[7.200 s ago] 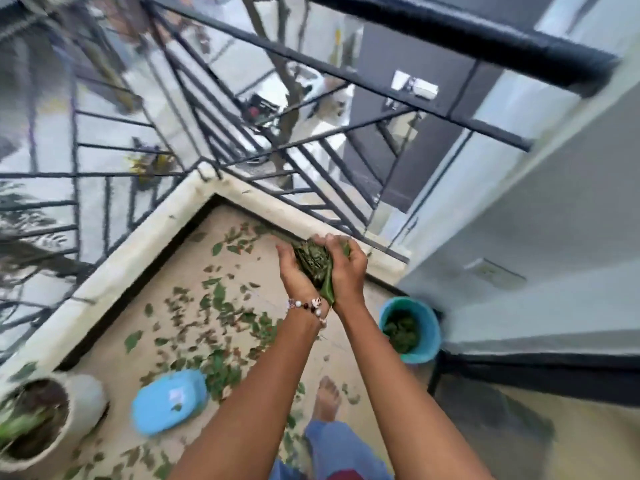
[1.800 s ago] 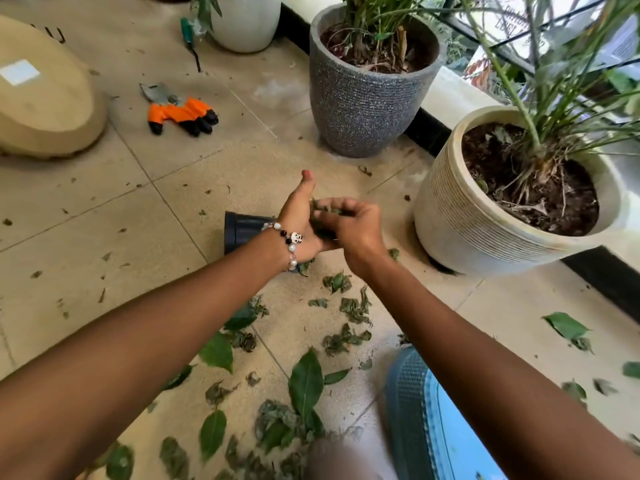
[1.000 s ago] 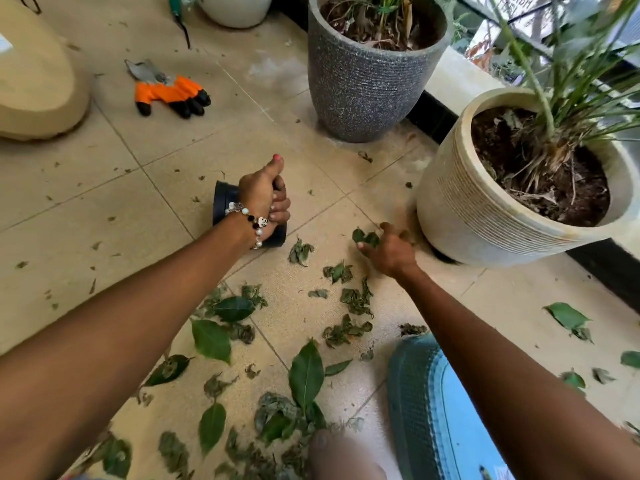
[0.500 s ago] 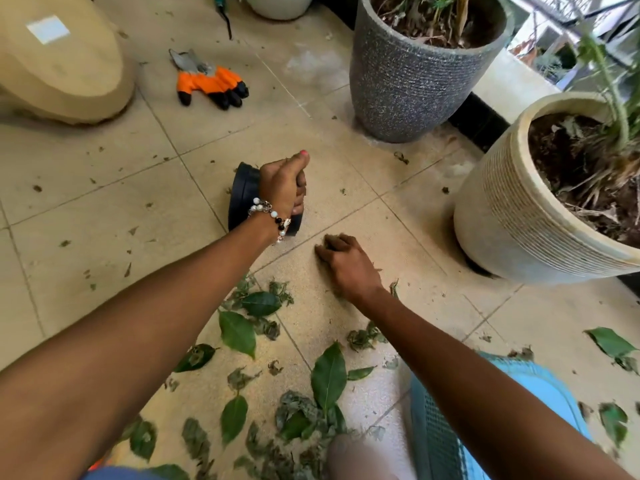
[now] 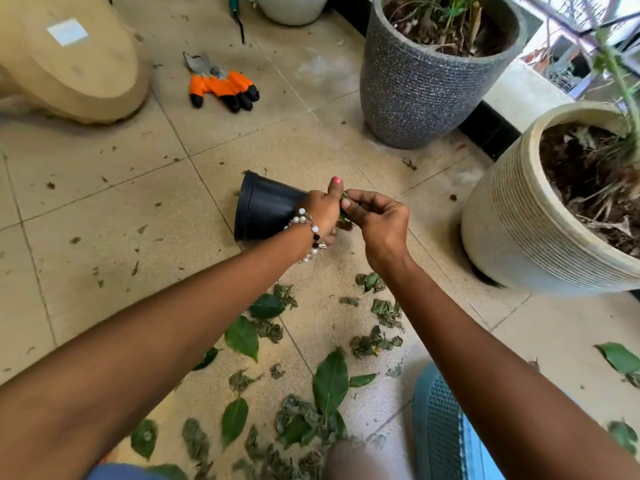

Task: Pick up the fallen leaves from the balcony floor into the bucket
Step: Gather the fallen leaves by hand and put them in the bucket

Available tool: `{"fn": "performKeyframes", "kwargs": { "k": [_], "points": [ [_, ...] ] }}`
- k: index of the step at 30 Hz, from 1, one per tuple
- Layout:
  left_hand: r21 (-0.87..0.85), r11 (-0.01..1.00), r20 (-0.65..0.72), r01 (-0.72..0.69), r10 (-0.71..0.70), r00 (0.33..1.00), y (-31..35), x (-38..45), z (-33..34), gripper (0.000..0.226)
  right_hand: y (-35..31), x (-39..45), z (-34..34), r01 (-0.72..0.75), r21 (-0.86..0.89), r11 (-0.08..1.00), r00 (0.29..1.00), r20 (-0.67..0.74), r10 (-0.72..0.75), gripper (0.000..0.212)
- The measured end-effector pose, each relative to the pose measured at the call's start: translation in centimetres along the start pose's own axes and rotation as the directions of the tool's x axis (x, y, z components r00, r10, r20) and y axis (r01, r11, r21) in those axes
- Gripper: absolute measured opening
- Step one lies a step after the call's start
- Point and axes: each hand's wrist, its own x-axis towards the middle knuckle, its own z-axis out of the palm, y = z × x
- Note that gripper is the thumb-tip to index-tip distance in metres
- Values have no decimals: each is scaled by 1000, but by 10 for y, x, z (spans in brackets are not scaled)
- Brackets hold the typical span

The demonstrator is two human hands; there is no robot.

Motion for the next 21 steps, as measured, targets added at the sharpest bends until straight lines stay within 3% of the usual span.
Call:
{"fn": "performKeyframes", "kwargs": {
  "k": [3,5,7,8,9,10,12,14,15,17,19,21],
  "points": [
    [-360,911,120,200,-168,979,2,-6,6,58,4,-10,6,147,-280,949,989,60,-135,13],
    [-407,886,98,221,-198,975,2,-4,7,55,7,-13,4,294,-500,814,955,185,-232,18],
    [-398,900,40,177,-176,984,4,-2,3,49,4,-10,-3,403,-594,696,907,361,-217,25],
    [-407,900,29,158,-161,987,4,0,1,45,2,-6,-7,426,-585,690,885,428,-183,28],
    [-414,899,27,144,-146,989,4,1,-2,42,-1,-1,-13,394,-518,759,877,460,-142,29],
    [-415,900,26,136,-137,990,4,2,-5,40,-7,2,-17,285,-396,873,891,445,-89,27],
    [-423,896,24,136,-139,990,4,5,-11,40,-11,14,-23,119,-190,975,950,308,-55,26],
    [-479,865,39,152,-152,988,7,8,-18,40,-4,35,-29,80,-311,947,989,144,-36,25],
    [-501,853,38,143,-144,989,9,9,-23,40,3,48,-33,84,-478,874,993,110,-35,26],
    [-486,871,-9,80,-96,995,10,15,-33,41,16,72,-36,151,-806,572,985,169,-23,32],
    [-460,888,-53,10,-39,998,10,19,-43,42,28,85,-29,290,-912,291,946,319,56,46],
    [-486,874,-58,-19,-11,998,9,22,-48,45,41,93,-18,449,-890,80,876,456,156,56]
  ]
}}
